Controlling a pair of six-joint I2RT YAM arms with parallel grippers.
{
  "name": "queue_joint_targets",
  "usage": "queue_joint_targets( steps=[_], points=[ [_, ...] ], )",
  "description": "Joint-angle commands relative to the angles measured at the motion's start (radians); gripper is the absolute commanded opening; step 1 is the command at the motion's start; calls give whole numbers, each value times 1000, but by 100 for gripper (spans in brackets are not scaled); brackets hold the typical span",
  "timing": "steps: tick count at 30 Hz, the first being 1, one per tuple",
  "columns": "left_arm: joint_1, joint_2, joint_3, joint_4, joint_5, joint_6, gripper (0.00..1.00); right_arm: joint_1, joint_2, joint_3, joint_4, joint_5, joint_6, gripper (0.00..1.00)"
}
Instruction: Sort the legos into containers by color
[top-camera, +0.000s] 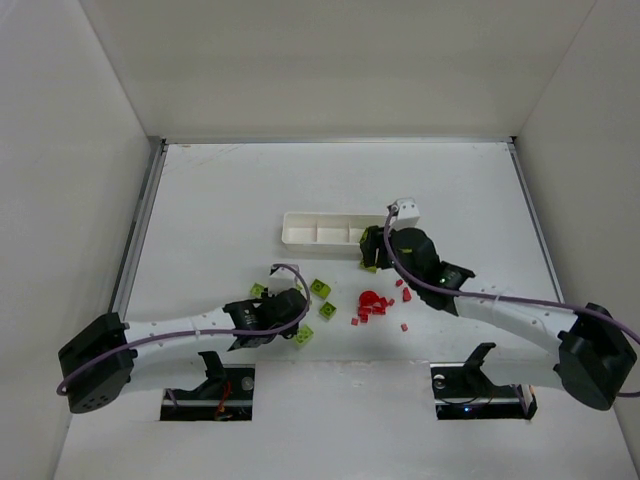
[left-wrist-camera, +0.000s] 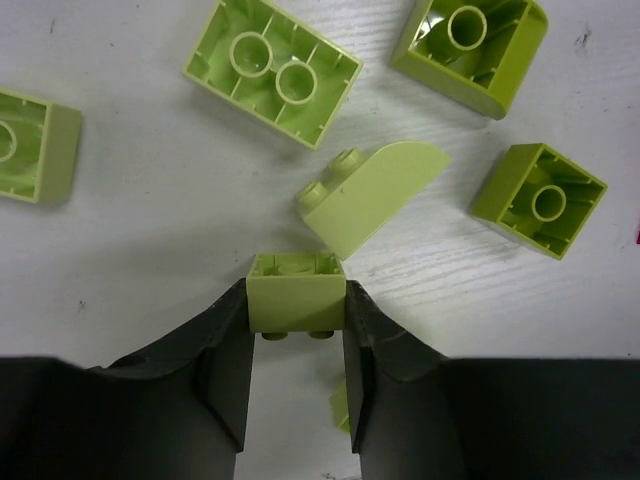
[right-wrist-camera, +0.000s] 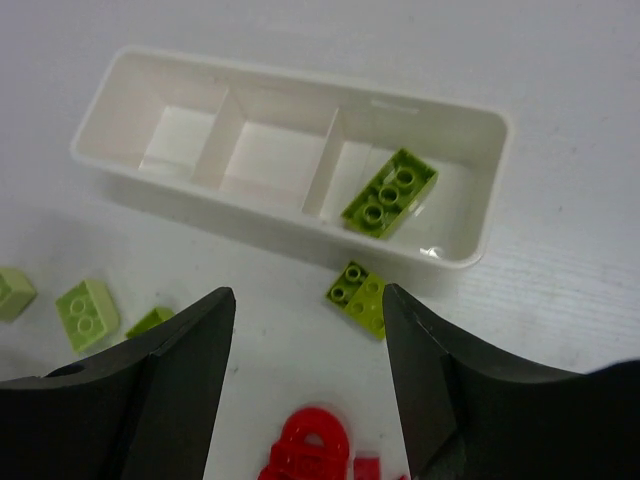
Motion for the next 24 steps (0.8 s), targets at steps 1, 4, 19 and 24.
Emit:
queue_joint_targets(
  steps=[1, 4, 19, 24],
  points=[
    [7, -35, 58, 3, -37, 8, 19, 85, -21, -66, 11, 45, 54, 66],
    [6, -120, 86, -21, -53, 31, 17, 128, 0, -88, 31, 93, 72, 66],
    [285, 260, 487, 373, 160, 241, 19, 102, -38, -200, 151, 164, 141, 56],
    [332, 504, 644, 412, 217, 263, 21, 94, -38, -201, 141, 181, 142, 59]
  ],
)
